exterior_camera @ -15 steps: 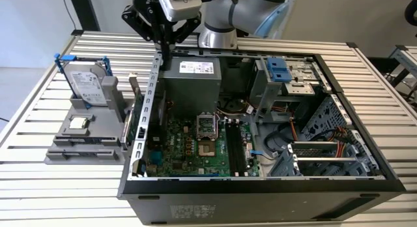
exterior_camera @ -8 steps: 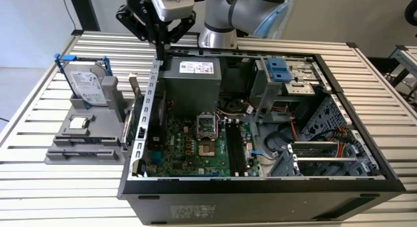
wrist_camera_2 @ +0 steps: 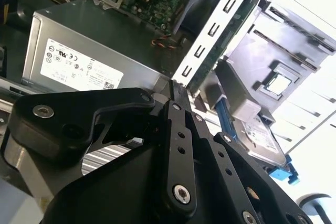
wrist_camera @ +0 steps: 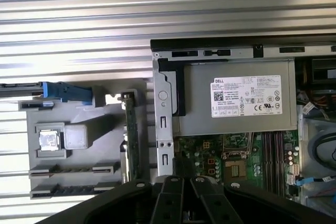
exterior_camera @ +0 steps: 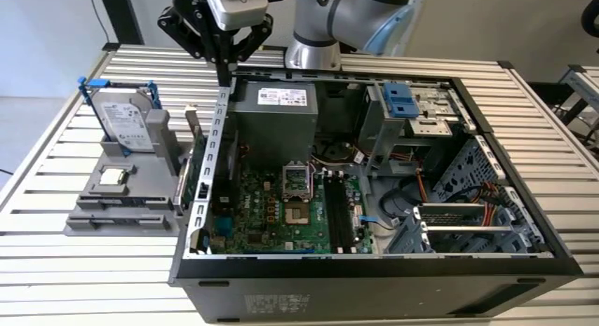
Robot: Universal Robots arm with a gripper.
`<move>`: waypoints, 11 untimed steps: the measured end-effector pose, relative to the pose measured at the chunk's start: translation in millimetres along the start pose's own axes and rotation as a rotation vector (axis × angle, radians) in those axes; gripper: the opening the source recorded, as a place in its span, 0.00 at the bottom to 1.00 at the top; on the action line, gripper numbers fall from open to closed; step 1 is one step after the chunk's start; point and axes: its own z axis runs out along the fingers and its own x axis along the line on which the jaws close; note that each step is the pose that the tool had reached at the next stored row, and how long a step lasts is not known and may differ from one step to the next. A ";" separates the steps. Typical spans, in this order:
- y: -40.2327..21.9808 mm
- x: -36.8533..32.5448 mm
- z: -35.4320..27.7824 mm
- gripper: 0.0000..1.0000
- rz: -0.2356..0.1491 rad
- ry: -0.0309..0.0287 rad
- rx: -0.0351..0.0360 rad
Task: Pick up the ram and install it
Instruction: 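Reach for the ram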
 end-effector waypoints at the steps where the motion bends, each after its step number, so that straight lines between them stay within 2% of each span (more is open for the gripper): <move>1: -0.1 1.3 0.0 0.00 0.000 0.0000 0.0000; 11: -1.0 14.4 -0.3 0.00 0.000 0.0001 0.0000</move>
